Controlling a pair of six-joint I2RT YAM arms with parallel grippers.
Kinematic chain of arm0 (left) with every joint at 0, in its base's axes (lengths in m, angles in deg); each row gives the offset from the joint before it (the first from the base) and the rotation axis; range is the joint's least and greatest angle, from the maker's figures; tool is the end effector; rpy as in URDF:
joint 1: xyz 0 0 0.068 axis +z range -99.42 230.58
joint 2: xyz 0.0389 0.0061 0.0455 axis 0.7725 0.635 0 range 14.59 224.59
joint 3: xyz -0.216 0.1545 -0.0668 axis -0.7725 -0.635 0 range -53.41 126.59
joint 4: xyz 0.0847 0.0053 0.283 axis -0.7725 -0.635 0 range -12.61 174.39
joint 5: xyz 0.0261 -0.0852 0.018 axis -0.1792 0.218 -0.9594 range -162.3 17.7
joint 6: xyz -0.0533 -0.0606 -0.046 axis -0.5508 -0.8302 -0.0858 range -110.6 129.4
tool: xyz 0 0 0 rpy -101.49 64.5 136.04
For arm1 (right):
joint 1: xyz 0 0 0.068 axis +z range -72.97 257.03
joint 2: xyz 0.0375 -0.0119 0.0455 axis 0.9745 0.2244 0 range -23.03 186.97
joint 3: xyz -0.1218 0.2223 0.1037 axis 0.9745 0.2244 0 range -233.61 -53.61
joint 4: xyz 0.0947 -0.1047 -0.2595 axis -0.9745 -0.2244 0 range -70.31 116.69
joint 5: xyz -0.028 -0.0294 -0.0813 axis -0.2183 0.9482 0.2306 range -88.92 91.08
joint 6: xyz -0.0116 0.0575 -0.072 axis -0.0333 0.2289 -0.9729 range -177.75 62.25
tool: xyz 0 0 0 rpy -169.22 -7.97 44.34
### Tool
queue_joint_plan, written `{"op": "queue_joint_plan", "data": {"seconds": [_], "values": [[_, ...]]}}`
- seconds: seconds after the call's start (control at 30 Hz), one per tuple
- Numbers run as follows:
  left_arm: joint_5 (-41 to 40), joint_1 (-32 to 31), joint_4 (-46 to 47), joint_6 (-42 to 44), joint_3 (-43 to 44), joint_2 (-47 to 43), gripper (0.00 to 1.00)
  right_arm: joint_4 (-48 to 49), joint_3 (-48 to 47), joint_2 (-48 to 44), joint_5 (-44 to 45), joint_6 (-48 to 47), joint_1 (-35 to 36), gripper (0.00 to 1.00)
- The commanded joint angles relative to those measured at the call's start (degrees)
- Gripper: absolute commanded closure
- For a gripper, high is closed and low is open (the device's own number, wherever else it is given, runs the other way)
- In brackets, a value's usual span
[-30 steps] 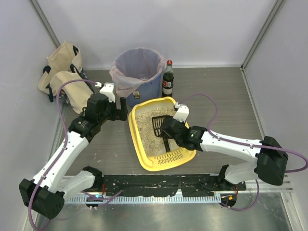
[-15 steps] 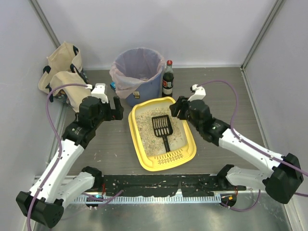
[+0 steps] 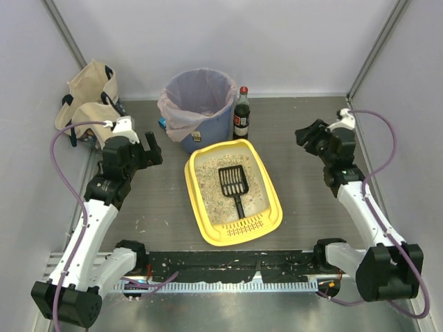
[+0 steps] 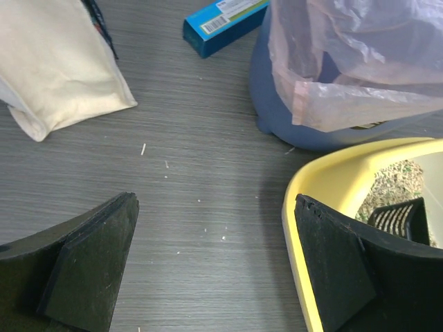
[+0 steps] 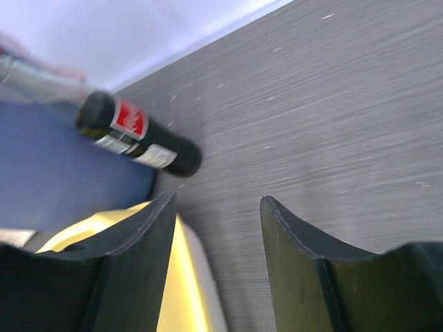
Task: Clean the litter box
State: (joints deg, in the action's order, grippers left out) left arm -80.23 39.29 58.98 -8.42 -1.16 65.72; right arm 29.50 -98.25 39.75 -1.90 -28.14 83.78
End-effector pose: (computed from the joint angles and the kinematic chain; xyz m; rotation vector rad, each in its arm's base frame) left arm 0.2732 -0.0428 0.3208 -0.2025 1.9851 -0.1899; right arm 0.3334 0.0438 0.2772 0.3335 1.8364 0.4902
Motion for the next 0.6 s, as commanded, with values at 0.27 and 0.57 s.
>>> {"op": "queue_joint_plan", "data": {"seconds": [0.27,0.57], "values": [[-7.28,0.92,6.59,2.62,-1.36,-5.43,0.0,-5.35,1.23,-20.23,7.89,-5.08,-11.84,0.43],[-7.64,0.92,9.5,1.92,-2.77,-9.56,0.0,2.27,7.36,-32.89,14.32,-15.35,-11.84,0.42]]}}
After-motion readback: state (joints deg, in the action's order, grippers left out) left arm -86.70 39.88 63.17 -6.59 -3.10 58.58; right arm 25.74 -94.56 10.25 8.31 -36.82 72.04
